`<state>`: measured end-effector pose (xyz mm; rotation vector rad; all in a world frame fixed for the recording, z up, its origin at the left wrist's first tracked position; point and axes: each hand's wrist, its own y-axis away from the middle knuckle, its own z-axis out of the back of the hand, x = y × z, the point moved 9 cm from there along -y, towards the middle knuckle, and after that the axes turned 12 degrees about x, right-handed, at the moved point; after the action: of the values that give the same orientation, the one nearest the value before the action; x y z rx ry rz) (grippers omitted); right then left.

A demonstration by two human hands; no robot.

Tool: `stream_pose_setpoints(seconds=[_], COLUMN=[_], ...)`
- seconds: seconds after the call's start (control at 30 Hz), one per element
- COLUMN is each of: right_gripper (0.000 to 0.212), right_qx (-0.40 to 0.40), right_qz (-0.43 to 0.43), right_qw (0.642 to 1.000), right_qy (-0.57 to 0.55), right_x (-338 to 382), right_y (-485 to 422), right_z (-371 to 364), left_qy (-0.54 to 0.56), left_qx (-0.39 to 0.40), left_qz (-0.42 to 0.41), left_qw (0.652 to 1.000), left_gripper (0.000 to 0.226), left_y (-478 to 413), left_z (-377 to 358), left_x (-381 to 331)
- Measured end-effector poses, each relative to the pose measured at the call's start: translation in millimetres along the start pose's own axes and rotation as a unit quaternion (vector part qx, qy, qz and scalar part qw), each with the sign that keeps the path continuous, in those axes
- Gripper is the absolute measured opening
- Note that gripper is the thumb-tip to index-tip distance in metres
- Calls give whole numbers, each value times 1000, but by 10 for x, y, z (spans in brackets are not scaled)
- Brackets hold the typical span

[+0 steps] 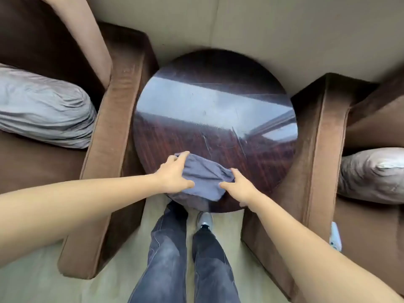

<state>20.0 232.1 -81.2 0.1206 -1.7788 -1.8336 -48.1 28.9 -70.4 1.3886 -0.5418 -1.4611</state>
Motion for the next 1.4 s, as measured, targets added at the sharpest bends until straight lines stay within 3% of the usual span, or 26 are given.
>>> stream_pose_setpoints(seconds=[0.13, 0.27, 0.4, 0.47, 0.6, 0.67, 0.77, 0.83, 0.93, 1.17, 1.3, 1.4], right_gripper=[60, 63, 61, 54, 15, 12, 20, 26, 34, 38, 27, 26], right_qx=[-46, -191, -215, -193, -89, -62, -24, 8, 52, 129, 146, 168], right_qz=[-22, -11, -15, -11, 44, 80, 130, 164, 216, 325, 367, 398], right_qw=[989, 964, 932, 932, 956, 959, 957, 954, 938, 890, 884, 880], right_qy=[-142, -183, -290, -306, -277, -266, -258, -250, -266, -293, -250, -196], right_x=[-145, -146, -221, -202, 41, 150, 277, 337, 354, 273, 490, 780], right_y=[-319, -446, -546, -625, -653, -581, -414, -218, 211, 1826, 2647, 3098], right_z=[-150, -54, -218, -291, -353, -315, -314, -343, -454, -963, -1391, -1925], left_qy=[7, -22, 2, -24, -46, -14, 181, 309, 365, 450, 454, 444], left_qx=[2, -47, -108, -108, -110, -102, -51, -27, -36, -129, -225, -315], left_qz=[5, -4, -7, -4, -13, -32, -53, -73, -115, -183, -216, -226], left_qw=[1000, 999, 994, 994, 993, 994, 981, 948, 923, 865, 835, 808], left_gripper=[106, 101, 70, 55, 26, 20, 10, 26, 37, 20, 58, 39], left_y=[-311, -555, -615, -635, -620, -566, -379, -131, 381, 2138, 3300, 4079], left_z=[-24, 68, 200, 214, 183, 178, 123, 38, -102, -627, -768, -828], left_x=[370, 489, 525, 542, 549, 553, 634, 629, 486, 145, 196, 556])
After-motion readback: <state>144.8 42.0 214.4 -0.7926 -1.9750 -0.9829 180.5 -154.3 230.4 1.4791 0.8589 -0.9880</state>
